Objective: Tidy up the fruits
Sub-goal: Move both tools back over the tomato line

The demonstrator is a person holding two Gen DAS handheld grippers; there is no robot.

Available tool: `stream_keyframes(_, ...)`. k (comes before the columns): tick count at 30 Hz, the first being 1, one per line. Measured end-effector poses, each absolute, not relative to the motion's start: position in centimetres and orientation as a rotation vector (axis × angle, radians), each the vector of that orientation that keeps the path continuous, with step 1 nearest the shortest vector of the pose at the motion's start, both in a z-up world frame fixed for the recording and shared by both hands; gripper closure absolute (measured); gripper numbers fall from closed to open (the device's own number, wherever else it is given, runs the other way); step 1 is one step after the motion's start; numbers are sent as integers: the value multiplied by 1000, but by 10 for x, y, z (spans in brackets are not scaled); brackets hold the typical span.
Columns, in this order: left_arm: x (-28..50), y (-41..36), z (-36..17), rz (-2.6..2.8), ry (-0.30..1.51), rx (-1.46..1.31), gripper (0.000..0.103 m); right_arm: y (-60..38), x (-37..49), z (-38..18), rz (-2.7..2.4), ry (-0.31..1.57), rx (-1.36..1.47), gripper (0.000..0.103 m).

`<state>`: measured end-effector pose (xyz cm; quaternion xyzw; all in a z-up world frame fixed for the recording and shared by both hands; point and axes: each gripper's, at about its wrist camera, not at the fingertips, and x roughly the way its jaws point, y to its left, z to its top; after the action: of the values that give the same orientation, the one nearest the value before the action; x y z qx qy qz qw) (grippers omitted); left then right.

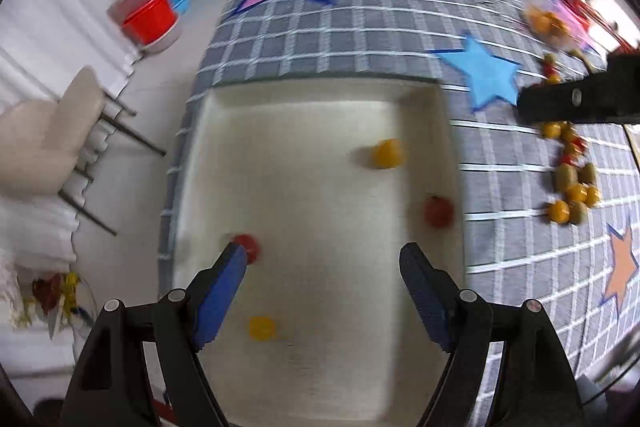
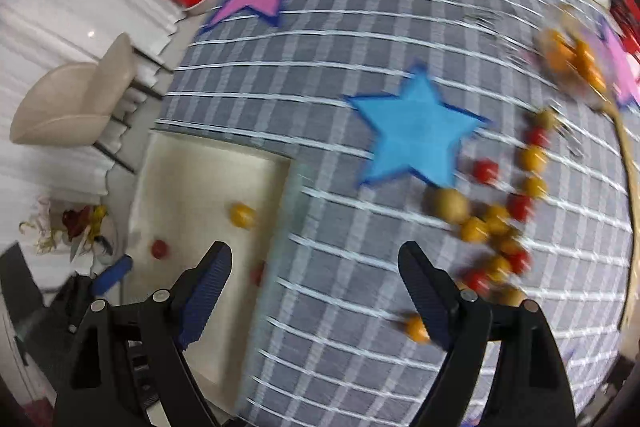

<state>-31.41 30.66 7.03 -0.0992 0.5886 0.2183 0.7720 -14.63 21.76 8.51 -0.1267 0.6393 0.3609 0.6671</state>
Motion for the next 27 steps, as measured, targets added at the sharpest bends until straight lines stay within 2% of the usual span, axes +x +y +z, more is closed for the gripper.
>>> stream_keyframes(12,-258,210,85,225,1252,-87,23,67,-135,56,550,1508,-285,15)
stream_keyframes(22,-227,178,45,157,1332,-95,23,21,-140,34,559,1516,-349,16)
stream_keyframes(23,-225,177,41,155,1340,-92,23,20,-140,33,568,1513,-356,17)
stream_keyframes(27,-220,174,29,141,1353,-91,23,23,-141,25,625,1500,-395,35)
